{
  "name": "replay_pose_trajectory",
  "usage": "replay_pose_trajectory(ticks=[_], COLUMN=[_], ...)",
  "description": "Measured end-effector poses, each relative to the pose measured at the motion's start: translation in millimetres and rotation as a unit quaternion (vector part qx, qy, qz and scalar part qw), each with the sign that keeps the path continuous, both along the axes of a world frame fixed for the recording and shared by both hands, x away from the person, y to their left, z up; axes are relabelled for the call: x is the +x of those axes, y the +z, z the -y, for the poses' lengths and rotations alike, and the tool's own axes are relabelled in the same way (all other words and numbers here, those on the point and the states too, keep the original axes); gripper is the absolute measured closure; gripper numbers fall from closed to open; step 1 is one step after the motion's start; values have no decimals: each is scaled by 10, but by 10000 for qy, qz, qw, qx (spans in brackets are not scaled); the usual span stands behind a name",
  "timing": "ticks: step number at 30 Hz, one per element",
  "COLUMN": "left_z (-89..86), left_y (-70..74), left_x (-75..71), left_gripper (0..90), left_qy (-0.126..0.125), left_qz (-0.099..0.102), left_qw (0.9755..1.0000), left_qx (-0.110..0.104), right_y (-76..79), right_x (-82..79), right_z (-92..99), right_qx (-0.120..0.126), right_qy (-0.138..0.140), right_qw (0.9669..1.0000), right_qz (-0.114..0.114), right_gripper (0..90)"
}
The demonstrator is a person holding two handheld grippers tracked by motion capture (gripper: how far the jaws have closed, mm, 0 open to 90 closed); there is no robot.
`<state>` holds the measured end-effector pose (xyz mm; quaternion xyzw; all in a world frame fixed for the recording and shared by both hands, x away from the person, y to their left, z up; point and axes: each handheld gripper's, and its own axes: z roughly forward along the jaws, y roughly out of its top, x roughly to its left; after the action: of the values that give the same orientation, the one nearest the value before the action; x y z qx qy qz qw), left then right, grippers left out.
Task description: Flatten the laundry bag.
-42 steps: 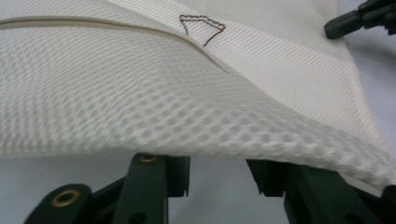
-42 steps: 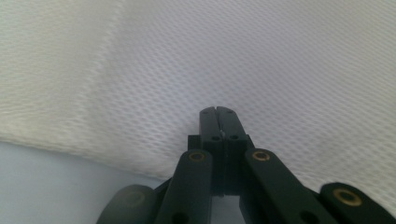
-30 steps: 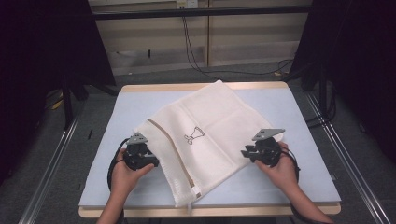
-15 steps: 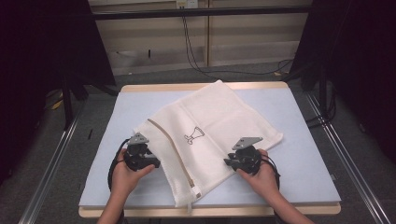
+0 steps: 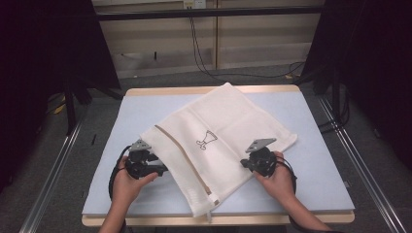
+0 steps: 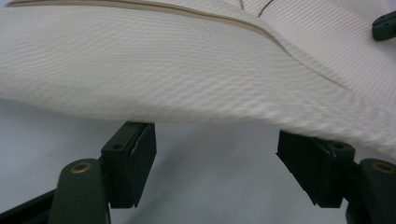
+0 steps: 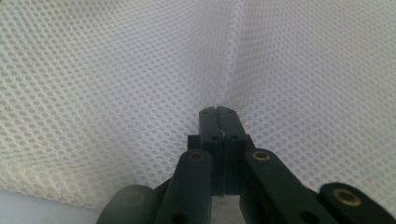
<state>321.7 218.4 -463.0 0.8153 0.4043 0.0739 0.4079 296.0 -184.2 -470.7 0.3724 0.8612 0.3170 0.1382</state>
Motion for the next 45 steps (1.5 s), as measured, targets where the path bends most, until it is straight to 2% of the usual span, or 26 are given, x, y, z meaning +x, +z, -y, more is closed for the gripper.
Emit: replay_pose_trajectory(ticks=[3,5,6,7,10,13,14,17,18,20,22,23,24,25,28,30,31,33,34,36,37,39,40,42,43,45], left_z=[-40,-47,-46,-44,-36,-51,-61,-49,-27,42,118,173,173,220,239,255,260,257,257,264,257,219,211,202,206,202], left_y=[-13,-26,-27,-25,-6,23,39,52,52,40,31,22,22,24,12,-6,-35,-58,-100,-133,-154,-152,-147,-130,-120,-102], left_x=[-4,-8,-9,-8,-5,9,30,67,94,159,246,356,356,469,598,704,776,806,837,842,843,829,822,805,793,775], left_gripper=[266,259,259,255,245,230,219,219,219,237,251,255,262,275,292,302,299,318,325,341,365,467,467,619,619,722], left_qy=[45,99,77,74,-28,21,69,50,4,-60,-149,-168,-168,-109,-36,12,91,53,1,57,64,174,265,220,221,263], left_qz=[-26,-53,-70,-54,-42,-16,13,69,108,87,105,68,68,180,127,128,131,177,-22,-57,-147,-124,-192,-145,-185,-214], left_qw=[10000,9999,9999,10000,10000,9999,9999,9999,9999,9999,9998,9998,9998,9996,9998,9992,9993,9993,9985,9985,9984,9984,9984,9976,9973,9962], left_qx=[38,28,1,12,-16,-116,-144,-78,13,-43,50,63,63,177,169,381,335,327,544,535,542,529,455,648,676,798], right_y=[53,76,76,87,77,66,61,44,39,25,36,44,53,62,88,101,103,80,58,35,22,1,1,-36,-36,-25], right_x=[4,16,16,24,33,45,48,37,28,9,-30,-48,-72,-96,-141,-178,-197,-214,-218,-236,-237,-235,-235,-215,-215,-196], right_z=[282,434,434,563,688,818,880,906,906,895,896,904,904,900,907,924,948,958,963,969,975,973,973,943,943,936], right_qx=[-30,104,104,63,107,100,0,163,112,143,220,292,336,358,327,234,272,274,204,148,134,125,125,-50,-50,-75], right_qy=[-231,-348,-348,-517,-628,-726,-842,-881,-892,-885,-1028,-1059,-1093,-1129,-1177,-1267,-1285,-1262,-1189,-1255,-1281,-1295,-1295,-1199,-1199,-1201], right_qw=[9997,9993,9993,9986,9979,9973,9964,9959,9959,9960,9944,9939,9934,9928,9924,9915,9912,9916,9926,9919,9916,9915,9915,9927,9927,9927], right_qz=[33,0,0,-60,-95,-100,-85,-138,-89,16,85,117,126,168,116,178,150,80,134,106,86,69,69,125,125,112], right_gripper=[900,900,900,900,900,900,900,900,900,894,829,806,775,730,693,639,578,539,539,532,530,550,550,697,697,824])
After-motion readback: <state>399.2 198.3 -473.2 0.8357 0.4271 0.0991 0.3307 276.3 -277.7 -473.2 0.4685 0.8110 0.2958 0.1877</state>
